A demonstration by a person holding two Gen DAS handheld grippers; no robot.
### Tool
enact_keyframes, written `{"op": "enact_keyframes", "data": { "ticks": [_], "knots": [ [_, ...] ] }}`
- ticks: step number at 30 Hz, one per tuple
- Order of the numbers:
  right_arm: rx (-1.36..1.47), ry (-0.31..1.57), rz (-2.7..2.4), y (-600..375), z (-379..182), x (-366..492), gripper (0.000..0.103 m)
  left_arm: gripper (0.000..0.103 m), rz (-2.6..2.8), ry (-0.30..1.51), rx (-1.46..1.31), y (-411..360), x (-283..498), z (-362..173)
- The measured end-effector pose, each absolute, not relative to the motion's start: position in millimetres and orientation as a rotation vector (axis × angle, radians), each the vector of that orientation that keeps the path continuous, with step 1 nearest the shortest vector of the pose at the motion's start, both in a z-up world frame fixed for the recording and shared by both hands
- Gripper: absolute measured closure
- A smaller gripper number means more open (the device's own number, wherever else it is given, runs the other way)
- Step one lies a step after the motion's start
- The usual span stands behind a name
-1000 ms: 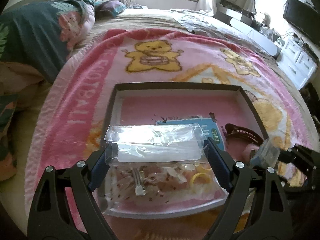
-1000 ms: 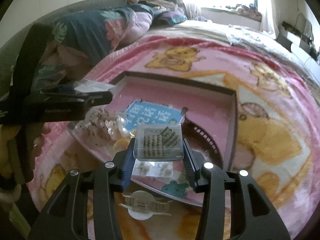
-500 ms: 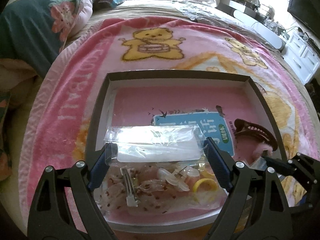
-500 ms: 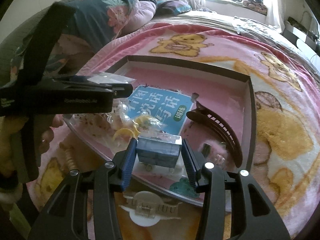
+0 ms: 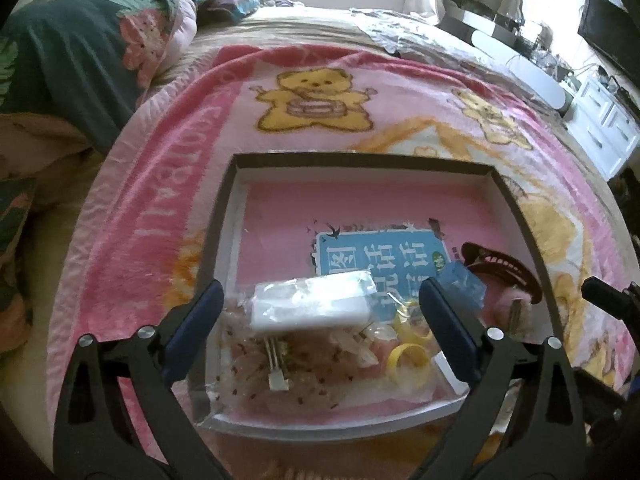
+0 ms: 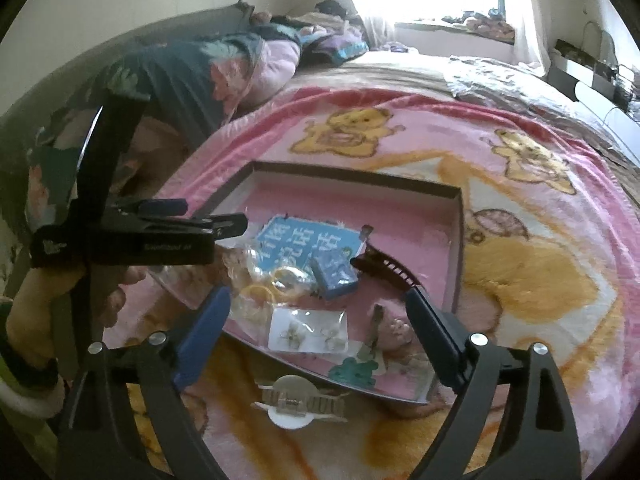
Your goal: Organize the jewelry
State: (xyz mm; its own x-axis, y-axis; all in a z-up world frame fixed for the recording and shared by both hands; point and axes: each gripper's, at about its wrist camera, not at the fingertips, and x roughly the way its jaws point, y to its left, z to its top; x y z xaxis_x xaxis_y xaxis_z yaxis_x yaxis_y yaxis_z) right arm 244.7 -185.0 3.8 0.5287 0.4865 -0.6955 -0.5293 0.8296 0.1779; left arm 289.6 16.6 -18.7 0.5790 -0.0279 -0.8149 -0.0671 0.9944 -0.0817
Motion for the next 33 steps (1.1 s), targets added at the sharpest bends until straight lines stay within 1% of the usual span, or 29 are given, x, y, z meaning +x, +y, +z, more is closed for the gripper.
{"op": "enact_keyframes", "data": {
  "ticks": [2,4,11,13,21,33],
  "knots": [
    [-0.056,0.792,0.601,-189,11,240,0.013,0.010,0.022,0.942,-0.114,17,286,-12],
    [-0.052,0.768,0.594,-194,19,234,0.010,0.010,0.020,0.925,-0.121,17,279,-2],
    [-0.015,0.693,0.592,-208,48,211,0.009,0.010,0.008,0.854,-0.134,17,251,35],
    [0.002,0.672,0.589,-212,54,204,0.006,0.010,0.006,0.832,-0.133,16,242,46],
    [0.046,0.621,0.579,-227,73,174,0.006,0.010,-0.009,0.750,-0.115,9,202,82],
    [0.026,0.597,0.569,-230,85,140,0.006,0.010,-0.035,0.710,-0.076,-4,158,89]
  ]
}}
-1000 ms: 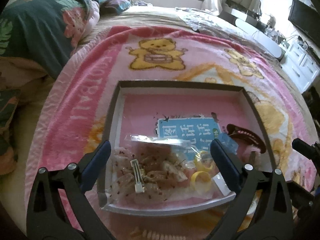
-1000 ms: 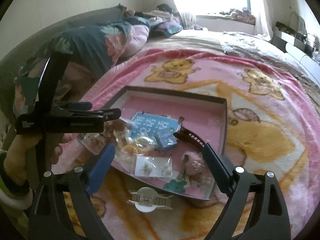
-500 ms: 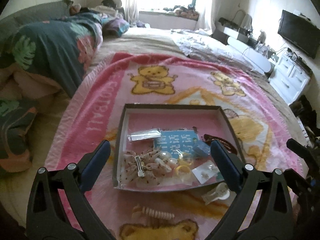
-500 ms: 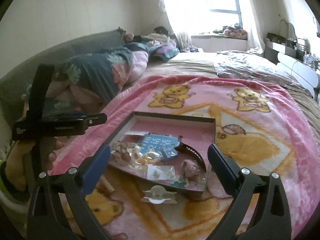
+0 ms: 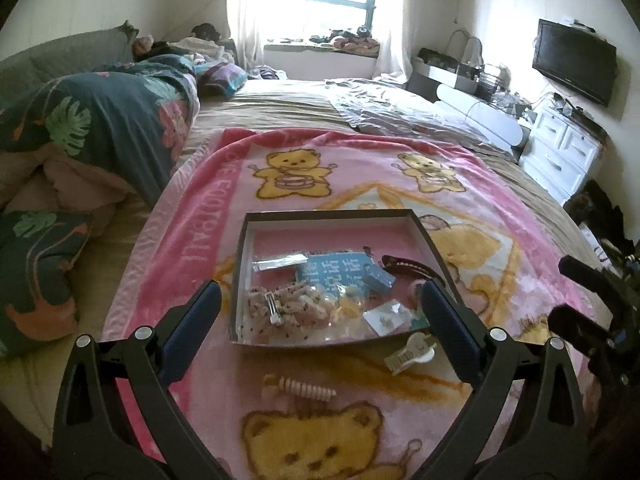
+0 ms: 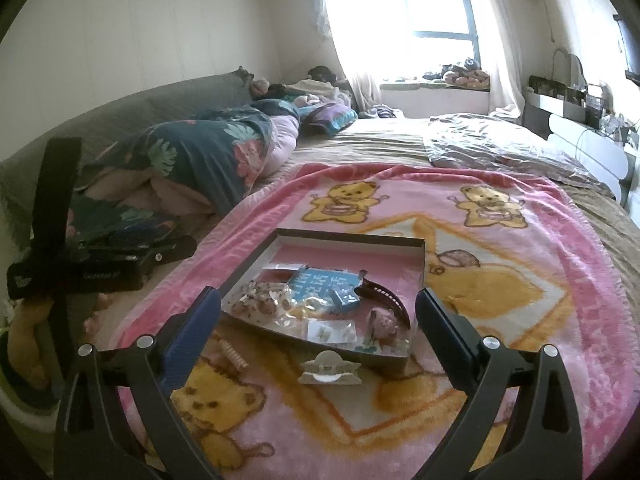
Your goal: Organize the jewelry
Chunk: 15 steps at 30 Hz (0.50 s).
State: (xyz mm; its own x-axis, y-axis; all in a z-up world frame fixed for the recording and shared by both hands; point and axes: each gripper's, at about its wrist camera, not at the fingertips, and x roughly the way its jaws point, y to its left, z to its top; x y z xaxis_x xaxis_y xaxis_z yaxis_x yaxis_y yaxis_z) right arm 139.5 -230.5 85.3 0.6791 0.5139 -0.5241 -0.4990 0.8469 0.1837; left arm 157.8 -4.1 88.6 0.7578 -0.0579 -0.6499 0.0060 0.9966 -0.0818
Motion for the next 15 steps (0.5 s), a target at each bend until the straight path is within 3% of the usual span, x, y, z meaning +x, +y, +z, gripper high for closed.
{"op": "enact_keyframes", "data": {
  "ticks": [15],
  "knots": [
    [-0.029,0.647,0.570,-220,69,123,0.006,0.010,-0.013,0.744,-0.043,3,125,61]
  ]
}}
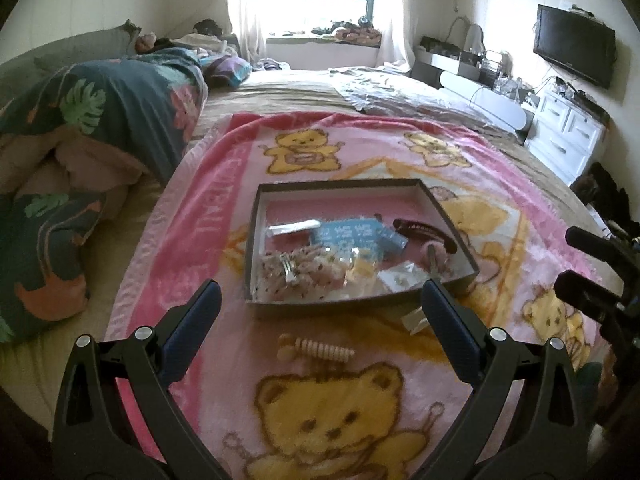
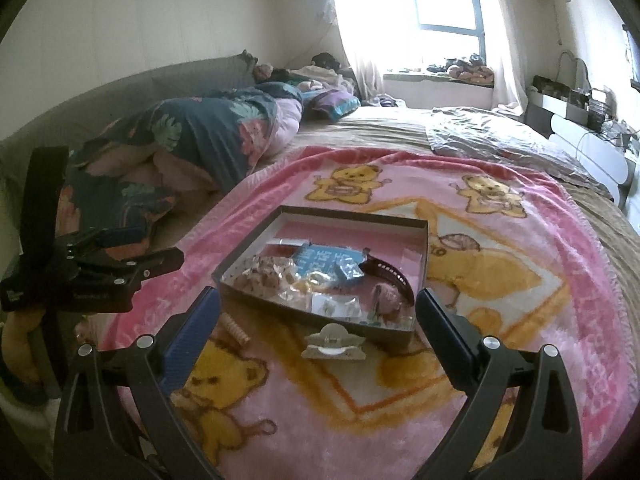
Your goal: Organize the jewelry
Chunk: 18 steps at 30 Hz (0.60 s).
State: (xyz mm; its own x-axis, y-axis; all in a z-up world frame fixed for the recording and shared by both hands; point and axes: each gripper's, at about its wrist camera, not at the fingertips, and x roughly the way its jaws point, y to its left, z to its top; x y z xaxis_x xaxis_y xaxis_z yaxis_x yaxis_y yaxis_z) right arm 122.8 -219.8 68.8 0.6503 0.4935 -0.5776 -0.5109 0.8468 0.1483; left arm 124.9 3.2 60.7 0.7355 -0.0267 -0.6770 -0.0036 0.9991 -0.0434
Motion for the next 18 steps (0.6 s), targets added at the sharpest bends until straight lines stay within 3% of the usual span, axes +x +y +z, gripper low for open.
{"op": "enact_keyframes", "data": {
  "ticks": [18],
  "knots": [
    [-0.088,0.768,0.556,-206,18,134,0.006,0.009,-0.004,0.898,-0.019,25,107,-12]
  ]
}}
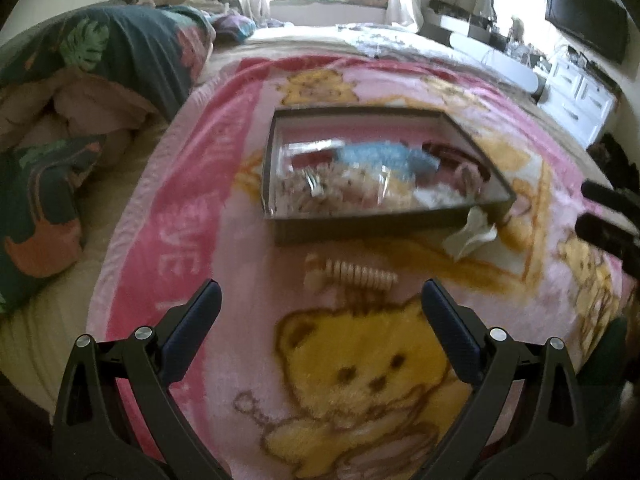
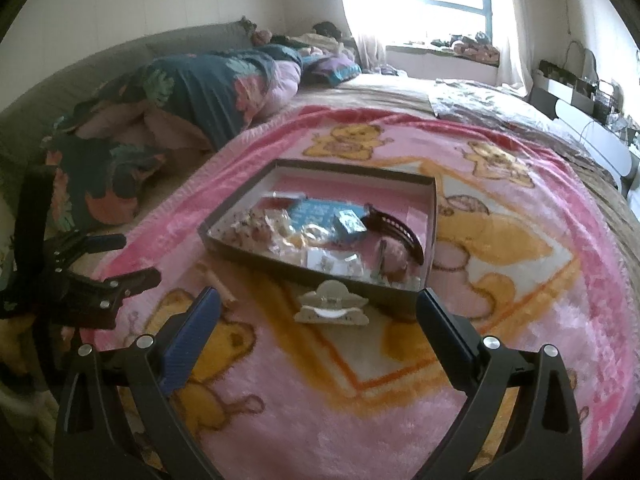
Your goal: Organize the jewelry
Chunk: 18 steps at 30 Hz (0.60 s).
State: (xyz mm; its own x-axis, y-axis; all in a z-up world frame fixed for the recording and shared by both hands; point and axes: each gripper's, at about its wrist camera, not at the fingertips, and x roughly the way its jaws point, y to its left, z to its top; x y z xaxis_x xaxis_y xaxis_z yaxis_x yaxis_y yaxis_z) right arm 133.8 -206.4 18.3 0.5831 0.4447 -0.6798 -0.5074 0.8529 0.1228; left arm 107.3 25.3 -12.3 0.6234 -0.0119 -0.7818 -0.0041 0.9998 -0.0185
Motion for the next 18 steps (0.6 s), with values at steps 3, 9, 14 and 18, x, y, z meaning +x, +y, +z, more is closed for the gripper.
{"op": "enact_keyframes", "data": {
  "ticks": [3,9,14,18],
  "knots": [
    [-0.098,0.801,0.546,-205,6,139,0.006,0.009,-0.019,0.925,-0.006,22,105,-26],
    [-0.114,0.853,0.527,-206,-15,148,0.006,0.009,-0.052,0.970,0.018,14,112,-51],
    [-0.106,0.891,0.527,-207,-29,157,0.006,0.009,-0.066,1.000,0.034,8,129,-68],
    [-0.088,0.927,0.549,-202,-40,166,0.006,0.009,-0.079,1.001,0.051,5,143,-75]
  ]
}}
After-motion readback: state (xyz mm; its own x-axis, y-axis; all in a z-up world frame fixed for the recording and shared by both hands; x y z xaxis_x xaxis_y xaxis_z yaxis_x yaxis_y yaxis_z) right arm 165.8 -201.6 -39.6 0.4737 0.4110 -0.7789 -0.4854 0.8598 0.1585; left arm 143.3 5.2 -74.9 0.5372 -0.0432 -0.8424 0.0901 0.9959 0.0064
